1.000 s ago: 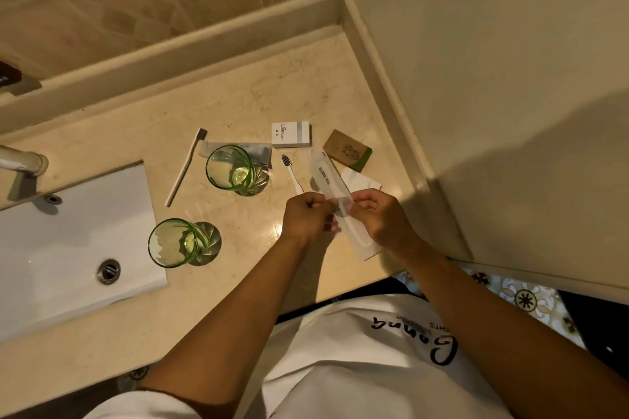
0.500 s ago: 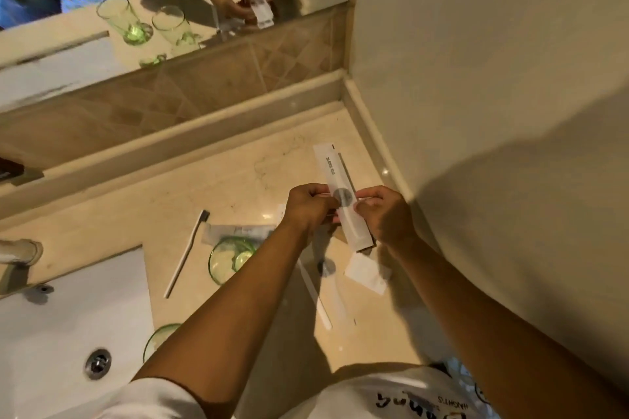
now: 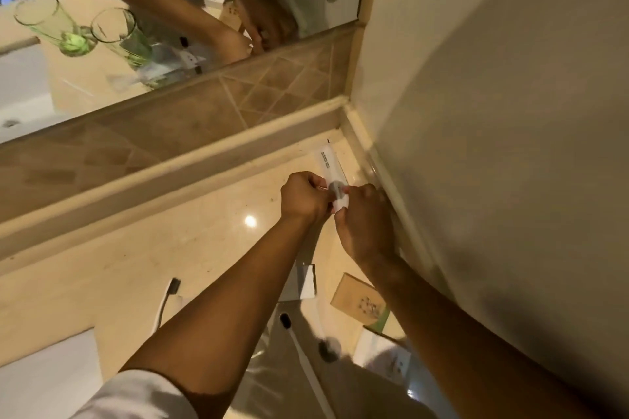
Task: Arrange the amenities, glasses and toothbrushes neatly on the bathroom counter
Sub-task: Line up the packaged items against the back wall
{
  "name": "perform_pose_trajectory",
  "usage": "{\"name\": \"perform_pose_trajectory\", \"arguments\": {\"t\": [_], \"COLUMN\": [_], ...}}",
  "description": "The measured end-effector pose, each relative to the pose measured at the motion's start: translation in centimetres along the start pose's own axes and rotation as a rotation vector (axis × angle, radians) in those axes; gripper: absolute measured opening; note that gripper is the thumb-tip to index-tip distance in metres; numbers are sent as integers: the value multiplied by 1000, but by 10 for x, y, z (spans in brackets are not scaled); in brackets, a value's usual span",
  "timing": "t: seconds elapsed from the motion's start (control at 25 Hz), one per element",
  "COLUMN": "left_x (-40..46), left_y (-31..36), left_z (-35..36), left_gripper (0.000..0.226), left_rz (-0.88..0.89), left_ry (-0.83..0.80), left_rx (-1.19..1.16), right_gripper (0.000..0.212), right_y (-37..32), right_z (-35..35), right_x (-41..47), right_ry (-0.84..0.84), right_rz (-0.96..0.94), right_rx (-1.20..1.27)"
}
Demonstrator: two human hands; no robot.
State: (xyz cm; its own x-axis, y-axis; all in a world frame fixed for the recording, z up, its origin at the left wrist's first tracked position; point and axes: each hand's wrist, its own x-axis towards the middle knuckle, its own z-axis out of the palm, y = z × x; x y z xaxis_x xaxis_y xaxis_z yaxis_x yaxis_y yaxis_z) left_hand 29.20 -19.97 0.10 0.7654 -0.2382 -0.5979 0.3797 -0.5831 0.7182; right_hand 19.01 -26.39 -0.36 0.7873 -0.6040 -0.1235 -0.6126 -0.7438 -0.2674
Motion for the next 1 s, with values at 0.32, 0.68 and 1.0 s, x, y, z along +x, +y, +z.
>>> {"name": "perform_pose_trajectory", "arguments": {"t": [0.32,0.68,1.0], "left_x": [7,10,25], "left_y": [-5,-19,-17], "left_z": [8,-3,-2], "left_gripper": [15,31,36], "left_rz": [150,793,806], "left_ry": [48,16,-45], "left_rx": [120,849,976], "right_gripper": [46,51,65], "right_y": [-1,10,10], "right_z": [10,11,6], "right_x": [-7,-47,-39], "right_ry": [-74,-94,-167], "right_rz": [20,3,25], "right_rx": [50,14,-36]}}
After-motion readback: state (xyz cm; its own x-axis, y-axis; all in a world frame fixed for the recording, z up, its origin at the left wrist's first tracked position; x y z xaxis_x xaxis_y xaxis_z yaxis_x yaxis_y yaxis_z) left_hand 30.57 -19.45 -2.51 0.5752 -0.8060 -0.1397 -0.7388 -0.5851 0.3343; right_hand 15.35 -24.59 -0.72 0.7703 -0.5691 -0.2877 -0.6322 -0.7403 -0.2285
